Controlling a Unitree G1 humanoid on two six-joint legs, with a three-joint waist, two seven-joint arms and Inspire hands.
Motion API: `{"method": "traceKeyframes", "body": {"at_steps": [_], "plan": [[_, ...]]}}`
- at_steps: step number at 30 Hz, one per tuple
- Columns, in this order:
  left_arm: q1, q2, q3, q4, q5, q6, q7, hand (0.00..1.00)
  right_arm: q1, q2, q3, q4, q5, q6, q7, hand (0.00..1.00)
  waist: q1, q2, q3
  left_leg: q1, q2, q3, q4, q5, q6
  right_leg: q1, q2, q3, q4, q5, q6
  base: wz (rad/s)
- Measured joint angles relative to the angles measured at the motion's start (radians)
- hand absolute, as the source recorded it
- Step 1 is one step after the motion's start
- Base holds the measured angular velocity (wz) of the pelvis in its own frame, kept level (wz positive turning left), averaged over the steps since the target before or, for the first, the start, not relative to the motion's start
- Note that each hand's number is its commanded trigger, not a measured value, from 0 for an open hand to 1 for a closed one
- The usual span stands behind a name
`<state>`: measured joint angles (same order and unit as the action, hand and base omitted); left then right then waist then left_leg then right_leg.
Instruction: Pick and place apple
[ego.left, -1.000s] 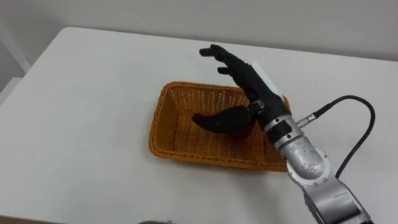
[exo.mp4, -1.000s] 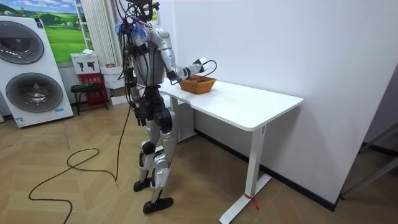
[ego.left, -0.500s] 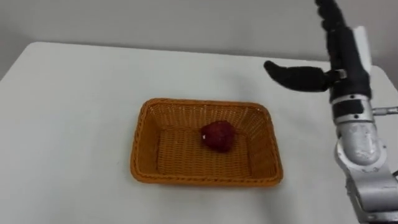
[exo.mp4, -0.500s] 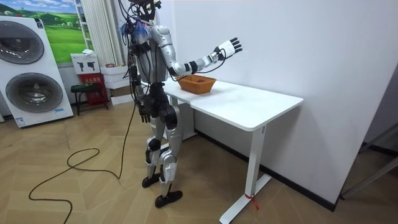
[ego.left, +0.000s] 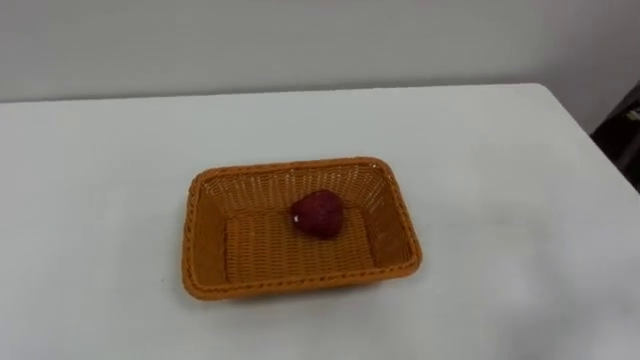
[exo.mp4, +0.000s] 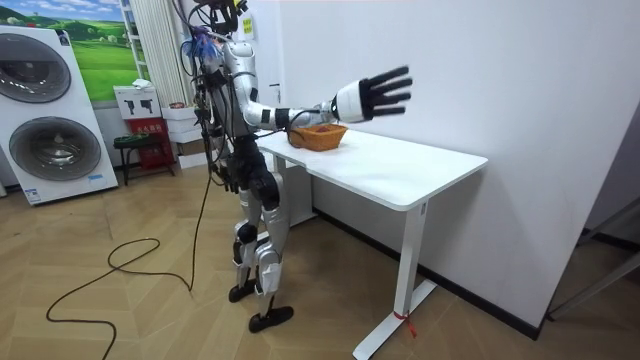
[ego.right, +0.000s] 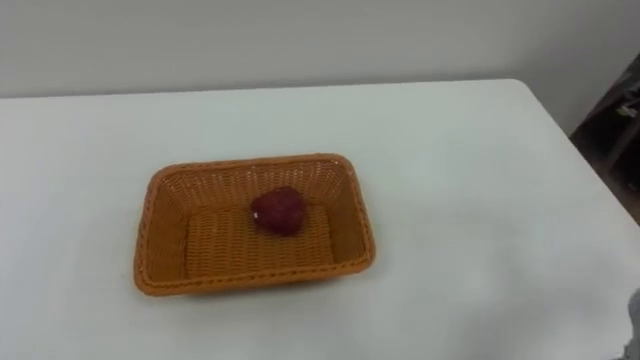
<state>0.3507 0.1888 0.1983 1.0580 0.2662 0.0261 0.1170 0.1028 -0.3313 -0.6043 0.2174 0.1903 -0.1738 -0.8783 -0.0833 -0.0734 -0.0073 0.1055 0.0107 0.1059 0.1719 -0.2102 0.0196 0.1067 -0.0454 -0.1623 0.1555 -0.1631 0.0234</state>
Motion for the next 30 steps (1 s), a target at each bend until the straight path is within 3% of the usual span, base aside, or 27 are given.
{"method": "traceKeyframes", "body": {"at_steps": [5,10,14,16,20,23,27,30], "plan": [[0.007,-0.004,0.044,-0.033,0.0,0.019,0.008,0.0,0.027,-0.001,-0.098,0.293,0.249,0.014,-0.069,0.0,-0.027,0.003,0.0001,-0.01,-0.001,0.005,0.004,0.001,0.001,-0.019,0.003,0.023,0.016,-0.001,0.0,-0.07],[0.006,-0.008,0.058,-0.072,-0.001,0.02,0.01,0.0,0.082,0.021,-0.093,0.572,0.437,0.045,-0.04,0.0,-0.033,0.008,0.0003,-0.011,-0.003,0.004,-0.002,0.001,0.002,-0.016,0.001,0.02,0.016,-0.001,0.0,-0.01],[0.0,-0.014,0.06,-0.088,0.003,0.036,0.008,0.0,0.103,0.058,-0.071,0.726,0.48,0.066,0.011,0.0,-0.031,0.011,-0.0002,-0.018,-0.003,-0.004,-0.002,0.001,0.003,-0.021,0.0,0.018,0.014,-0.002,0.0,0.01],[-0.012,-0.023,0.06,-0.089,0.01,0.041,-0.002,0.0,0.121,0.094,-0.035,0.792,0.48,0.085,0.075,0.0,-0.024,0.014,0.0014,-0.015,-0.003,-0.002,-0.004,0.001,0.003,-0.019,0.001,0.022,0.015,-0.003,0.0,-0.02],[-0.019,-0.029,0.054,-0.072,0.01,0.048,-0.022,0.0,0.115,0.112,0.089,0.914,0.428,0.127,0.205,0.0,-0.011,0.023,0.0046,-0.012,-0.003,0.003,-0.006,0.0,0.003,-0.021,0.001,0.023,0.015,-0.003,0.0,-0.03],[-0.044,-0.029,0.05,-0.046,0.012,0.062,-0.033,0.0,0.112,0.121,0.246,0.96,0.302,0.178,0.349,0.0,0.019,0.027,0.0057,-0.009,-0.001,0.01,-0.005,-0.001,0.003,-0.026,0.001,0.026,0.015,-0.003,0.0,-0.05],[-0.064,-0.033,-0.008,-0.046,0.009,0.064,-0.038,0.0,0.107,0.125,0.448,0.965,0.183,0.189,0.54,0.0,0.068,0.047,0.0041,-0.005,0.003,0.018,0.006,-0.008,0.002,-0.025,0.005,0.035,0.014,-0.002,-0.001,-0.07],[-0.064,-0.034,-0.043,-0.021,0.01,0.059,-0.039,0.0,0.088,0.142,0.499,0.959,0.08,0.188,0.642,0.0,0.07,0.065,0.0059,-0.005,0.003,0.008,0.008,-0.01,0.002,-0.019,0.004,0.025,0.01,-0.002,-0.001,0.08]]}}
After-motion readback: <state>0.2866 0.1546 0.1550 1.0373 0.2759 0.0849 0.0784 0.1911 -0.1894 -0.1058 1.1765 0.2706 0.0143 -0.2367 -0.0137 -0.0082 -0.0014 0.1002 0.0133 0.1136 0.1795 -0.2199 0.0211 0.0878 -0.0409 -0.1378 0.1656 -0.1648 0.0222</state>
